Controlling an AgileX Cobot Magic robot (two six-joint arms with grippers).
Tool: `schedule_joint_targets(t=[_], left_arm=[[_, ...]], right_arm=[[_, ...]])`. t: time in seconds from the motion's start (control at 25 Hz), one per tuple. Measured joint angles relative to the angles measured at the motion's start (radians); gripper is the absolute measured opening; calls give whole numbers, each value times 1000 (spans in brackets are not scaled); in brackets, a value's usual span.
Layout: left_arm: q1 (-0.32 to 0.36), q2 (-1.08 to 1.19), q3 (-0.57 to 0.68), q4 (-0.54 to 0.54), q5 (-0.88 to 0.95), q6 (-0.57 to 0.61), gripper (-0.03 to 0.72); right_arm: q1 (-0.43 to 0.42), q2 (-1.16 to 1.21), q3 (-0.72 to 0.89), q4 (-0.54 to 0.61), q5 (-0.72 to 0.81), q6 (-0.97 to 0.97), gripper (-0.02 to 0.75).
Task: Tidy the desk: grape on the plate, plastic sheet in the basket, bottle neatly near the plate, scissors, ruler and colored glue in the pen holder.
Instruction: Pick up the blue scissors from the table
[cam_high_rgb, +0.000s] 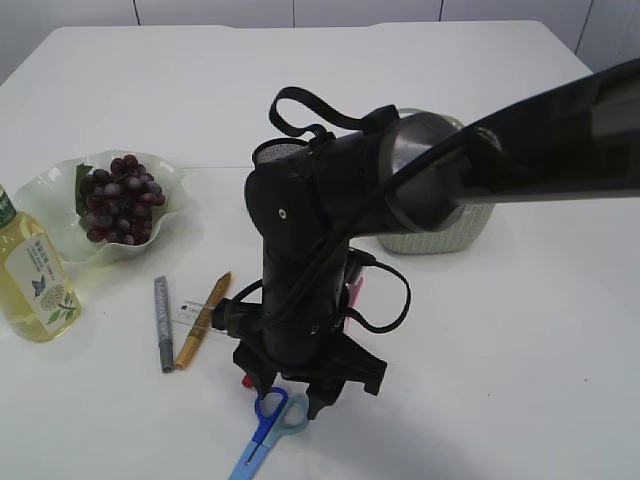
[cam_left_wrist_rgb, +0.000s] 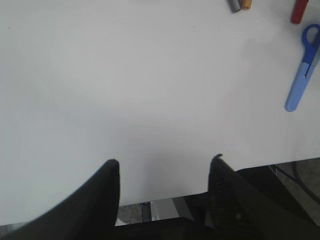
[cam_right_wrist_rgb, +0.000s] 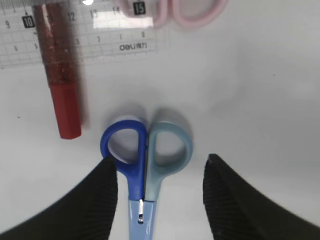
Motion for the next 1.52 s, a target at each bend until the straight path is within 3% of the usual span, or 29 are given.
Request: schedule_joint_targets(t=[0.36, 0.8, 1.52], left_arm=[[0, 0, 0, 0, 0, 0, 416], [0, 0, 0, 0, 0, 0, 416], [0, 0, 0, 0, 0, 0, 416]], right_arm=[[0, 0, 0, -2, 2, 4, 402], [0, 0, 0, -3, 2, 4, 303], [0, 24, -3, 28, -67, 4, 300]])
